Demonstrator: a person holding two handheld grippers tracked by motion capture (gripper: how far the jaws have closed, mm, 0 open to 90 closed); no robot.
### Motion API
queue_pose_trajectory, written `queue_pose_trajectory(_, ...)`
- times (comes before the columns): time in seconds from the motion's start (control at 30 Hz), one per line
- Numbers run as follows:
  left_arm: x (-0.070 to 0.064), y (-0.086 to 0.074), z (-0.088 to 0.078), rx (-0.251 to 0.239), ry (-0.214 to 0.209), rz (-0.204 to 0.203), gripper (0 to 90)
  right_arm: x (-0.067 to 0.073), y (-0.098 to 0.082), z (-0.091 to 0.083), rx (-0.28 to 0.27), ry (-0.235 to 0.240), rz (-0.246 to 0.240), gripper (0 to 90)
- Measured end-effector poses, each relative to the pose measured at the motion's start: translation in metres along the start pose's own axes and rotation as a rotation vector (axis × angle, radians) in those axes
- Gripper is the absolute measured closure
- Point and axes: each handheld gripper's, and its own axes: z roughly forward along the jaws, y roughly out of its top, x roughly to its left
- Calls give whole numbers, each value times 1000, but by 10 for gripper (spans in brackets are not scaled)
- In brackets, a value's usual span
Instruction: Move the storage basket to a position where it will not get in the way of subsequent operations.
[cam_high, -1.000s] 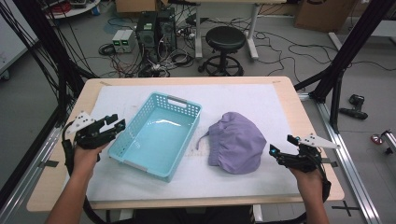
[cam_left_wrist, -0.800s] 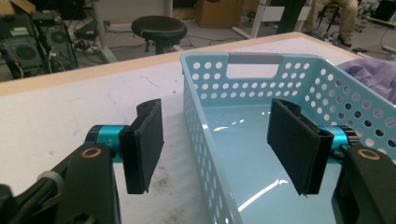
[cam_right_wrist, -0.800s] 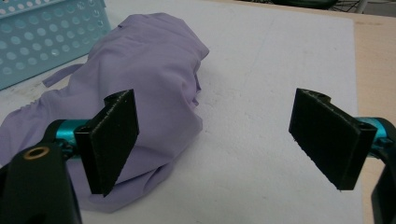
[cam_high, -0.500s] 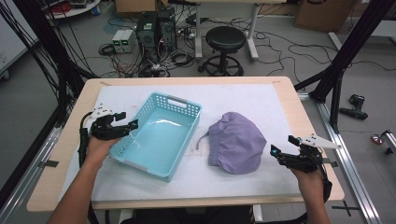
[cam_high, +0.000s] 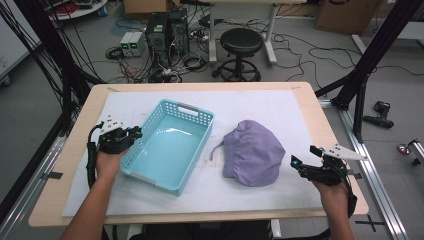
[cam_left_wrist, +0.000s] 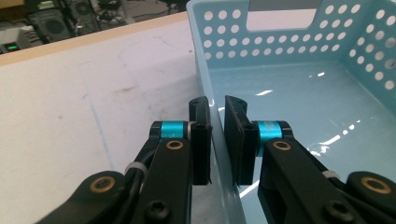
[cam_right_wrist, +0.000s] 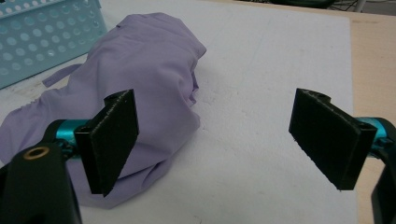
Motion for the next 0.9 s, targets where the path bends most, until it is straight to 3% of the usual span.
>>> queue_pose_trajectory(0.2,7,-9,-16,-11,79,-42,807,1,0,-1,-1,-3,3,156)
queue_pose_trajectory(0.3,13,-15,-27,-26,133,-88,806,2,1,0,-1,-2,-3,156)
queue_pose_trajectory(0.4,20,-22,-35,-45,154,-131,807,2,1,1,1,0,0,156)
queue_pose_trajectory(0.57,25,-27,-45,-49,203,-148,808,2,1,1,2,-1,4,156)
queue_pose_trajectory(0.9,27,-33,-59,-54,360,-215,810,2,1,2,3,-1,2,156)
